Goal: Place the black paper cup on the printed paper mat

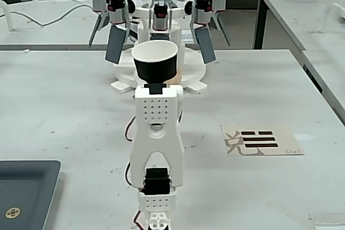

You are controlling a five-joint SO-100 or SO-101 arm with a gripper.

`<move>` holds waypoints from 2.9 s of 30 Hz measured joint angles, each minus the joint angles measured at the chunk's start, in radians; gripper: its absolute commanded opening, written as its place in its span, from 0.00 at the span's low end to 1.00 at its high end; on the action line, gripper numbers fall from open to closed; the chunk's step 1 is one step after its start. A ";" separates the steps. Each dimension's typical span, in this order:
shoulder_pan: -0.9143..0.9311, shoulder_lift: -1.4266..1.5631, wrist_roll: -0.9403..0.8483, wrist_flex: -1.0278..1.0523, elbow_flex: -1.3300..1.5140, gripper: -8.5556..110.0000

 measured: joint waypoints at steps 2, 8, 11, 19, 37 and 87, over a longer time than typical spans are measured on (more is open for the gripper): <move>0.000 0.054 0.009 0.000 0.067 0.15; 0.000 0.195 0.017 -0.051 0.256 0.15; 0.000 0.249 0.017 -0.077 0.325 0.15; 0.000 0.337 0.017 -0.127 0.428 0.15; 0.103 0.480 0.052 -0.147 0.561 0.14; 0.569 -0.225 0.089 -0.230 -0.034 0.13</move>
